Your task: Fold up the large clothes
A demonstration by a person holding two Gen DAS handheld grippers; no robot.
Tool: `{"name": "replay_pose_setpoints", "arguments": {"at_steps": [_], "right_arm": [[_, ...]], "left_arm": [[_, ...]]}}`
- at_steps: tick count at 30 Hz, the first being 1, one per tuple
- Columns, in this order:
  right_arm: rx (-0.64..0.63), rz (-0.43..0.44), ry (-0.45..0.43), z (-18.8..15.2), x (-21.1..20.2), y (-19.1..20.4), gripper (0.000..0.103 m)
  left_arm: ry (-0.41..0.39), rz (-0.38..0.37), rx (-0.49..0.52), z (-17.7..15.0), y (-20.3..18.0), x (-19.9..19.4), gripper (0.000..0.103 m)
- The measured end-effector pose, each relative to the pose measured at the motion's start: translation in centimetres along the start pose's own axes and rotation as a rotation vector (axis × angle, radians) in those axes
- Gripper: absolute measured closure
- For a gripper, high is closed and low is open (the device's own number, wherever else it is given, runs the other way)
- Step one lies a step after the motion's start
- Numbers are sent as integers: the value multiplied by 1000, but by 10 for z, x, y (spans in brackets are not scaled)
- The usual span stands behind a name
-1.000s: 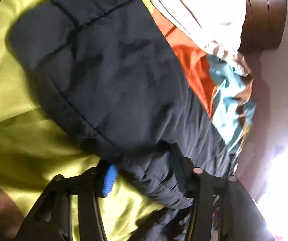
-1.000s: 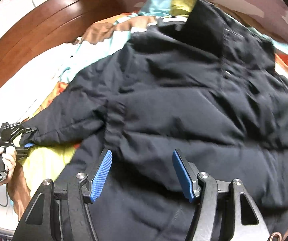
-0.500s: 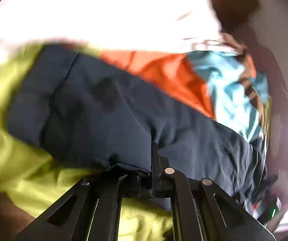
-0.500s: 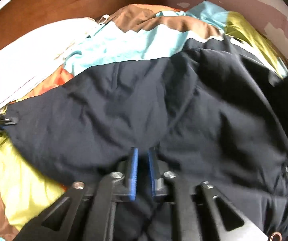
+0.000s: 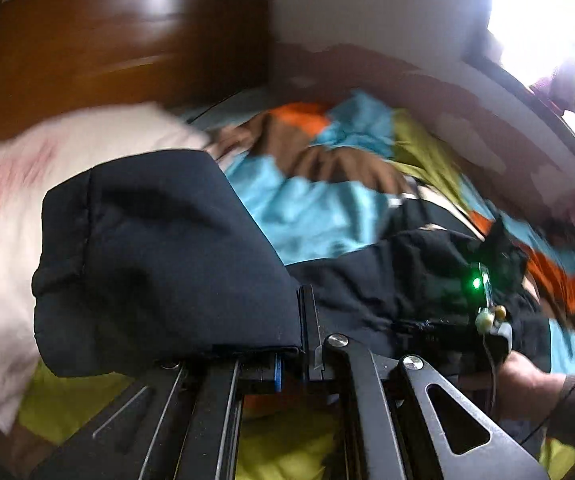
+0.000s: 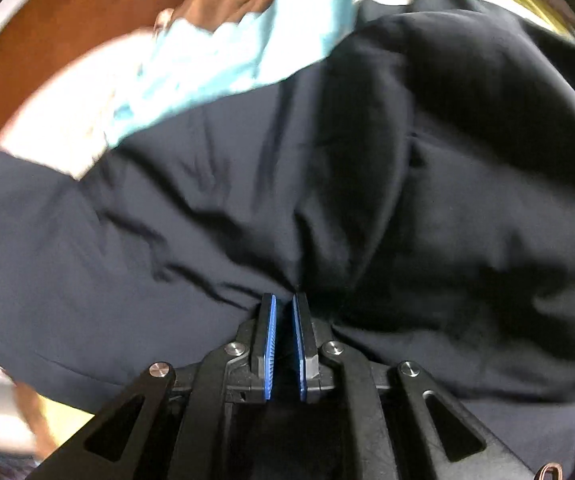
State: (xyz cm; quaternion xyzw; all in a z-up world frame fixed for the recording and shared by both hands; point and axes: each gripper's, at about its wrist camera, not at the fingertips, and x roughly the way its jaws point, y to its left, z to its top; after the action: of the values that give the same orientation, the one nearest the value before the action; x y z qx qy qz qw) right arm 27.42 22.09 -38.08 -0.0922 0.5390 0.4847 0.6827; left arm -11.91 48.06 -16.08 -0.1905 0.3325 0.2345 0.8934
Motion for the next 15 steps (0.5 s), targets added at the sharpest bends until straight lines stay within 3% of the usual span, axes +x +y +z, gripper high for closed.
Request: {"name": "replay_pose_setpoints", "arguments": {"at_steps": [4,8,15], "right_arm": [[94,58,-111,-17,-45,-23,94],[219,84,-178,-57,-93,-65,93],[393,20,-219,-128,-161,-131,93]], "left_arm": [[-4,-61,158,-2,-58,10,99],[12,-108,282,-18,-106,29,99],[104,-160,503,-64,-195,83,99]]}}
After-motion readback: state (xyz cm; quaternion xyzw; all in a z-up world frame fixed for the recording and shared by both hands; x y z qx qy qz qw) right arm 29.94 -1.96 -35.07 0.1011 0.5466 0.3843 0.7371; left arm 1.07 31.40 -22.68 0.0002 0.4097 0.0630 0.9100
